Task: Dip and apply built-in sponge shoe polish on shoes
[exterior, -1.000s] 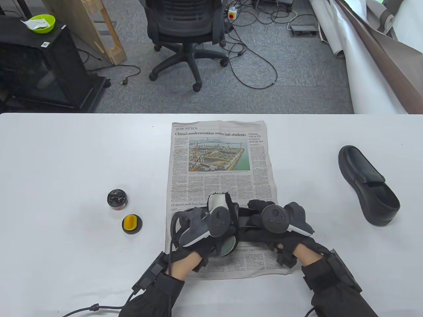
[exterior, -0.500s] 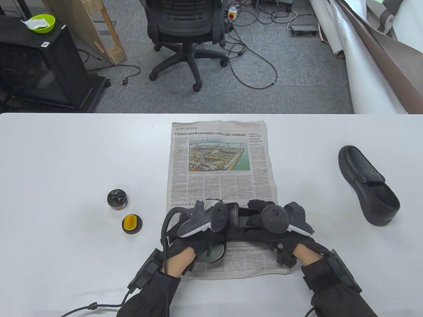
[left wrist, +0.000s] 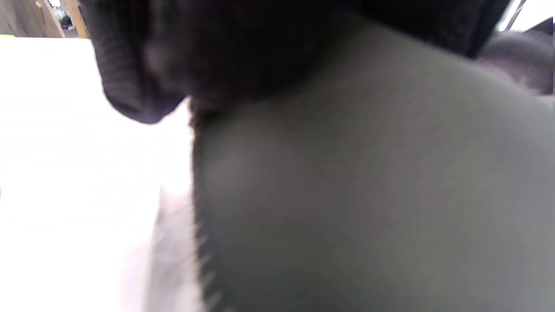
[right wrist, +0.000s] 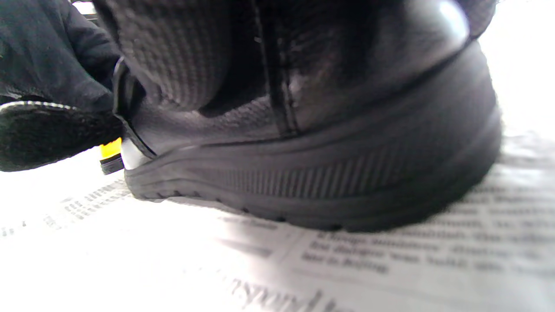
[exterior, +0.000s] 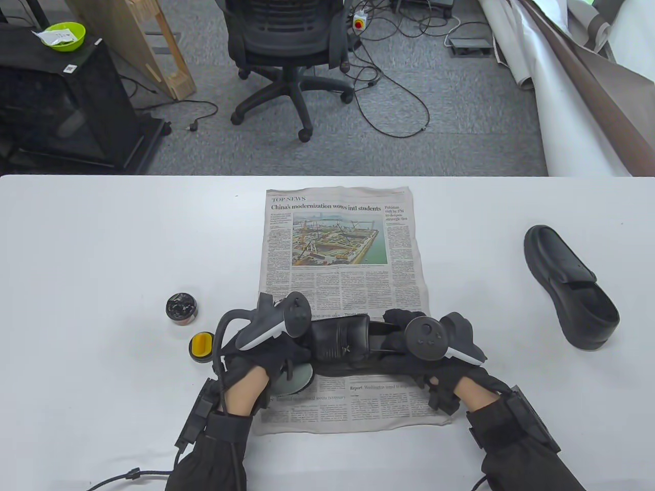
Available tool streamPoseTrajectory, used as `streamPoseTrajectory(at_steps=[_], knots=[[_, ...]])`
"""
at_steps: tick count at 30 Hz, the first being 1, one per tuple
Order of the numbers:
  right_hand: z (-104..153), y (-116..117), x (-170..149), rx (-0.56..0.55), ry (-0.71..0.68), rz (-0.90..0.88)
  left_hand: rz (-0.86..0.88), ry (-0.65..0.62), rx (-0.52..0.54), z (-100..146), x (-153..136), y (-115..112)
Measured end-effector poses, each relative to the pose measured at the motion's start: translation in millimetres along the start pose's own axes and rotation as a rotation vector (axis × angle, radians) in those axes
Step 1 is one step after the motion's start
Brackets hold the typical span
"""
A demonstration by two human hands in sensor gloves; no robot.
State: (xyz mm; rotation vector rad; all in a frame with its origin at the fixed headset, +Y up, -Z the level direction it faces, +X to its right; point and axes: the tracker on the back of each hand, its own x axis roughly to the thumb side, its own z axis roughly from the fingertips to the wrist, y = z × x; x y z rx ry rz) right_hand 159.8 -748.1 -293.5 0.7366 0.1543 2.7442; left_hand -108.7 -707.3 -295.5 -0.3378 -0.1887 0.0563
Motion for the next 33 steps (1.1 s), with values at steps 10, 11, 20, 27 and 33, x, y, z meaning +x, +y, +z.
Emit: streamPoseTrajectory(at_steps=[10, 11, 20, 27, 33], knots=[[0.5, 0.1, 0.0, -0.001, 0.0, 0.001, 0.076, -0.09, 0.334, 9.6, 77.2, -12.1], [0.5, 0.1, 0.0, -0.001, 0.0, 0.002, 0.062, -0.08, 0.338, 8.9, 77.5, -12.5], [0.4, 0.3, 0.4, -0.001, 0.001, 0.004, 0.086, -0.001, 0.182, -0.5, 47.3, -11.4], [-0.1, 0.3, 0.5, 0.0, 0.0, 0.001, -0.019, 0.101, 0.138, -4.3, 16.4, -7.0], [-0.4, 0.4, 0.8, -0.001, 0.001, 0.002, -0.003, 0.155, 0.124, -5.2, -1.2, -3.9]])
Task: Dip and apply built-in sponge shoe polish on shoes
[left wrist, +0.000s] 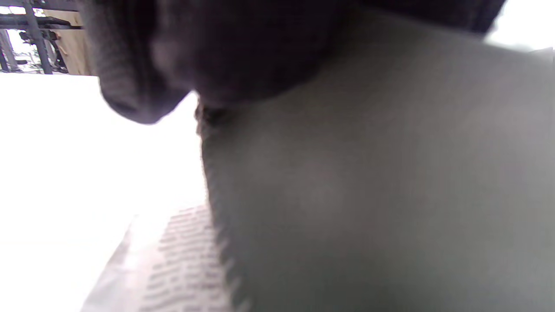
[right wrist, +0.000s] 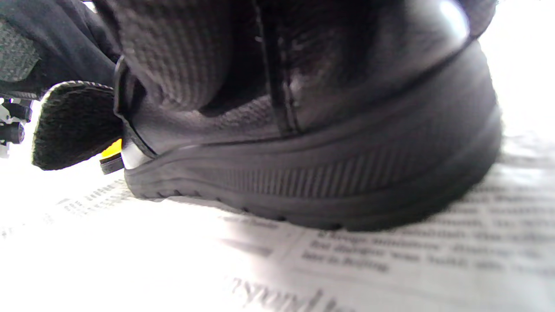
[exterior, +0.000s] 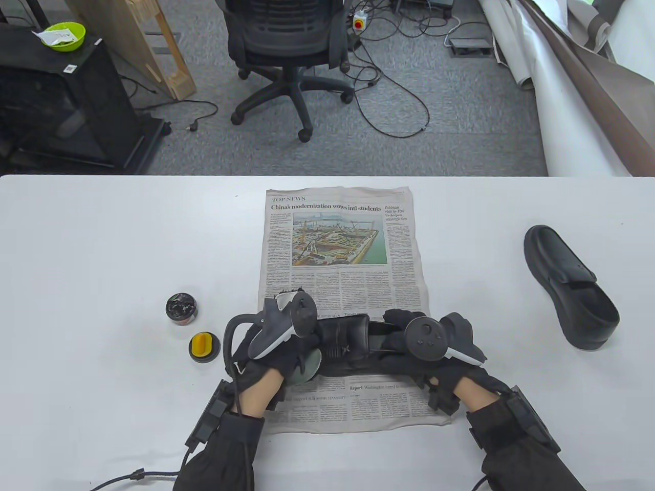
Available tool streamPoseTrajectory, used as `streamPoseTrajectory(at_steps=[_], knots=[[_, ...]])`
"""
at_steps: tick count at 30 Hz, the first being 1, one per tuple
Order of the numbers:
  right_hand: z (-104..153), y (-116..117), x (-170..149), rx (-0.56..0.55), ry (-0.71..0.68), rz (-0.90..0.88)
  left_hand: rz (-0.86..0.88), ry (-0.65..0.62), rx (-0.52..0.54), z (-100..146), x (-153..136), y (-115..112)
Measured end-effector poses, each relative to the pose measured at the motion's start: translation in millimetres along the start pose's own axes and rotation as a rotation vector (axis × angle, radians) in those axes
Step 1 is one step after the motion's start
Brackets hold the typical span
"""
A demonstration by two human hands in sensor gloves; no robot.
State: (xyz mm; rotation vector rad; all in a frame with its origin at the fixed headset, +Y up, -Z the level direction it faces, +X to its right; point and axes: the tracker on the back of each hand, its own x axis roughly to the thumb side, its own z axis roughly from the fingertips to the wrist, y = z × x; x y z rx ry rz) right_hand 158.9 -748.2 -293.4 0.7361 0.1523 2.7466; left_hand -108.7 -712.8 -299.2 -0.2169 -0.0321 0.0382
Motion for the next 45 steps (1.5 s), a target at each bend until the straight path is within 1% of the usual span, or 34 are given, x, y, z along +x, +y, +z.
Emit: streamPoseTrajectory(at_steps=[3, 6, 7, 8, 10, 13, 15, 16, 18, 22, 25, 26, 29, 32, 36, 37, 39, 40, 43, 45], knots=[[-0.1, 0.0, 0.0, 0.0, 0.0, -0.001, 0.031, -0.022, -0.006, 1.5, 0.5, 2.0], [0.0, 0.1, 0.0, 0.0, 0.0, 0.0, 0.105, -0.114, -0.026, 5.2, 11.9, 6.4], [0.0, 0.0, 0.0, -0.001, 0.0, 0.0, 0.129, -0.151, -0.034, 7.3, 19.5, 7.7], [0.0, 0.1, 0.0, 0.0, 0.0, 0.0, 0.144, -0.172, -0.022, 8.8, 25.0, 8.1], [-0.1, 0.0, 0.1, -0.001, 0.0, 0.001, 0.16, -0.222, 0.032, 12.0, 41.2, 9.4], [0.1, 0.1, 0.2, -0.001, 0.001, 0.003, 0.197, -0.265, 0.154, 16.0, 66.8, 10.3], [0.0, 0.0, 0.1, -0.001, 0.001, 0.003, 0.175, -0.227, 0.184, 16.5, 75.6, 8.3], [0.0, 0.1, 0.0, 0.0, 0.0, 0.002, 0.134, -0.208, 0.194, 15.4, 77.3, 6.5], [-0.3, 0.1, 0.0, 0.002, -0.002, 0.001, 0.084, -0.173, 0.191, 12.0, 74.9, 3.2], [-0.1, 0.1, 0.3, 0.001, -0.003, 0.004, 0.108, -0.109, 0.141, 4.3, 57.8, -0.7], [0.1, 0.2, 0.4, -0.001, -0.001, 0.006, 0.002, -0.063, 0.14, -0.3, 42.1, -3.2], [0.3, 0.2, 0.5, -0.002, 0.001, 0.007, -0.002, -0.039, 0.131, -1.9, 34.8, -4.1], [0.4, 0.3, 0.4, -0.002, 0.004, 0.004, 0.028, -0.022, 0.11, -4.6, 20.4, -3.9], [0.6, 0.3, 0.2, -0.002, 0.004, 0.002, -0.044, 0.016, 0.109, -6.6, 8.0, -2.3], [0.7, 0.2, -0.1, -0.001, 0.0, 0.0, -0.031, 0.072, 0.094, -10.2, -8.0, -0.9], [0.7, 0.1, -0.2, 0.0, -0.001, 0.001, -0.046, 0.08, 0.106, -9.8, -9.4, -0.1], [0.9, 0.1, -0.1, -0.001, 0.0, 0.002, -0.126, 0.098, 0.171, -7.6, -9.6, 4.4], [1.0, 0.1, -0.1, -0.001, -0.001, 0.003, -0.133, 0.09, 0.176, -6.9, -8.9, 5.6], [1.0, 0.1, -0.4, -0.001, -0.001, 0.003, 0.004, 0.019, 0.151, -4.9, 0.5, 7.0], [1.0, 0.0, -0.4, 0.0, -0.001, 0.003, 0.088, -0.035, 0.145, -2.8, 15.6, 7.0]])
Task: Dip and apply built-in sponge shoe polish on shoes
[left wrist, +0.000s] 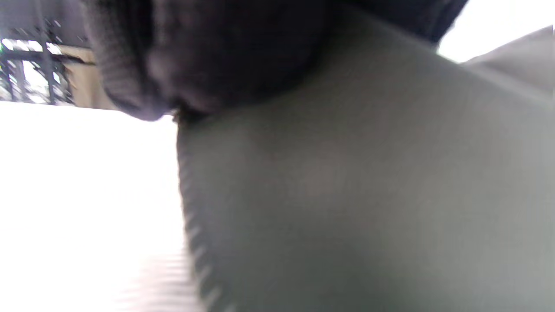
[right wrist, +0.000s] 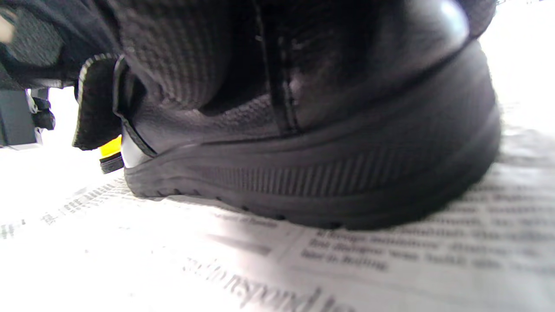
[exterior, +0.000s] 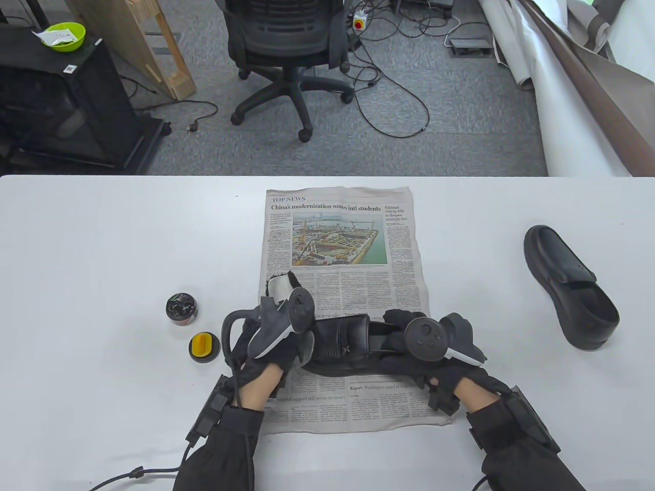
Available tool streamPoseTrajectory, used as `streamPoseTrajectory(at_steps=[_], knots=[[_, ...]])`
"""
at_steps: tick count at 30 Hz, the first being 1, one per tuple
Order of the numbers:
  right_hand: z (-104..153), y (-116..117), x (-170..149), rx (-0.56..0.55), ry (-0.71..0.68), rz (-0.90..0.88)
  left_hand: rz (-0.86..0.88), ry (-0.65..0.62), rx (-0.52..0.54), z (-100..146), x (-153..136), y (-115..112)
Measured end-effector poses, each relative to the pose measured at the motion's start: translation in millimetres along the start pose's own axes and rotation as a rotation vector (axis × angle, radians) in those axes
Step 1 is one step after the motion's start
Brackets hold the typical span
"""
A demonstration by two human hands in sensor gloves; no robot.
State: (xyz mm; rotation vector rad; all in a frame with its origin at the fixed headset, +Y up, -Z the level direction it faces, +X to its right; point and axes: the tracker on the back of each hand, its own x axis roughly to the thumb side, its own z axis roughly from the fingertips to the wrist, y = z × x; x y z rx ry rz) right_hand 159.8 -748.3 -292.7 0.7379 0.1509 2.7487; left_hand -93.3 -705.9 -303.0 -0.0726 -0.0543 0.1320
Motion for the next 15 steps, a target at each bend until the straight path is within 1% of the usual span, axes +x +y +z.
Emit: streamPoseTrajectory(at_steps=[2, 4, 5, 6, 8, 10, 12, 15], knots=[[0.1, -0.1, -0.1, 0.001, 0.001, -0.001, 0.024, -0.05, 0.027, 2.3, 18.4, 0.5], [0.0, 0.0, -0.2, -0.001, 0.001, -0.001, 0.097, -0.079, 0.081, 5.1, 39.0, 0.9], [-0.1, -0.1, -0.5, 0.001, -0.001, -0.003, 0.116, -0.081, 0.09, 5.2, 45.5, 0.8], [-0.2, 0.0, -0.5, 0.002, -0.003, -0.006, 0.111, -0.088, 0.094, 5.0, 53.4, 1.0], [-0.2, 0.0, -0.4, 0.003, -0.004, -0.005, 0.057, -0.103, 0.146, 2.2, 65.4, 1.7], [-0.2, 0.0, -0.3, 0.002, -0.003, -0.002, 0.007, -0.097, 0.121, -4.2, 71.3, 3.5], [0.0, 0.1, 0.0, 0.0, 0.0, 0.002, -0.031, -0.082, 0.045, -12.9, 71.7, 0.8], [0.1, 0.3, 0.1, -0.001, 0.005, 0.004, -0.03, -0.042, 0.022, -17.0, 63.0, -6.5]])
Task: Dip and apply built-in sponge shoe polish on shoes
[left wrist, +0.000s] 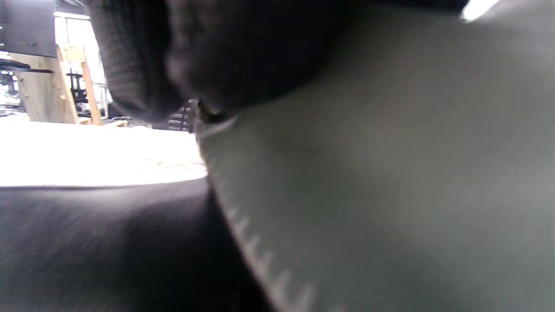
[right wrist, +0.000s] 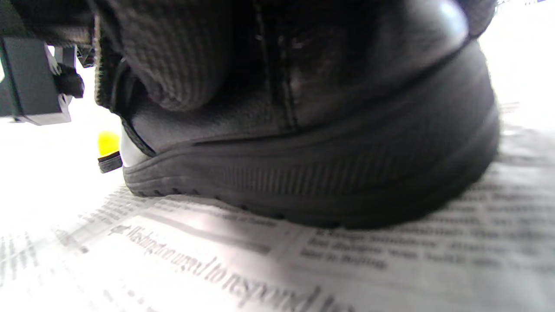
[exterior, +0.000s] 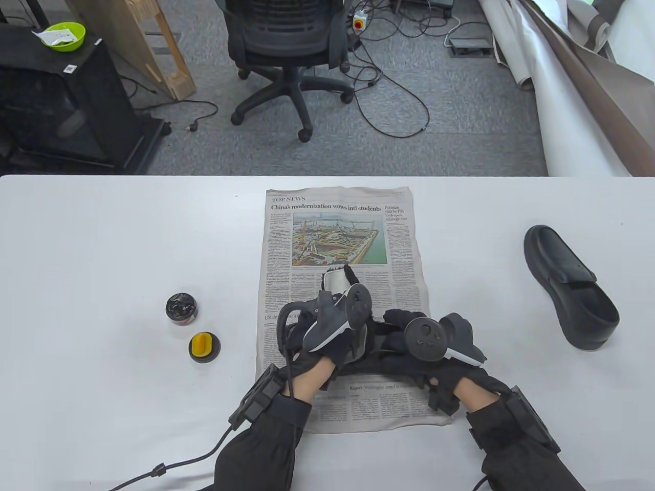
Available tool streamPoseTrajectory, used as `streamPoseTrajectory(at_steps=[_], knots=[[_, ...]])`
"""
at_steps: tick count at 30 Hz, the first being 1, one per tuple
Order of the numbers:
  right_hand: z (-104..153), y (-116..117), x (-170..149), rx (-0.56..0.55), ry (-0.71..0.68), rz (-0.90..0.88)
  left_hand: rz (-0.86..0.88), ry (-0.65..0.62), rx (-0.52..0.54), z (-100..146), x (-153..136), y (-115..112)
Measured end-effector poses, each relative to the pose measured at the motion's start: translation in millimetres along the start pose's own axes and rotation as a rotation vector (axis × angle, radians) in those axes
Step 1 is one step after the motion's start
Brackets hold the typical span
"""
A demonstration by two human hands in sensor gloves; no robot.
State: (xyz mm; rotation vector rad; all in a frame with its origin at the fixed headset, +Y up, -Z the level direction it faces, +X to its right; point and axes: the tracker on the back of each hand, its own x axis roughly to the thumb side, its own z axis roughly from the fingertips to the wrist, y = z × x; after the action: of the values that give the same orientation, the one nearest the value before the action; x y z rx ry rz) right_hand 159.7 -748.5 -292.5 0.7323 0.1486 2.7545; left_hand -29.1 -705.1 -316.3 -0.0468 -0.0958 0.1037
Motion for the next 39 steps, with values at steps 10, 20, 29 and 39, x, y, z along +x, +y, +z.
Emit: streamPoseTrajectory(at_steps=[10, 20, 29, 39], knots=[[-0.5, 0.2, 0.1, 0.001, -0.005, -0.008, -0.078, 0.038, -0.129, -6.2, -56.3, -6.0], [-0.4, -0.2, -0.2, 0.005, -0.004, -0.007, -0.118, 0.113, -0.151, -3.3, -79.4, -4.0], [-0.4, 0.0, -0.7, 0.002, -0.006, -0.012, 0.08, -0.021, 0.034, 1.9, -41.5, 14.4], [-0.1, 0.4, -0.1, -0.005, -0.001, -0.009, -0.065, -0.079, -0.016, -13.0, 0.1, -1.7]])
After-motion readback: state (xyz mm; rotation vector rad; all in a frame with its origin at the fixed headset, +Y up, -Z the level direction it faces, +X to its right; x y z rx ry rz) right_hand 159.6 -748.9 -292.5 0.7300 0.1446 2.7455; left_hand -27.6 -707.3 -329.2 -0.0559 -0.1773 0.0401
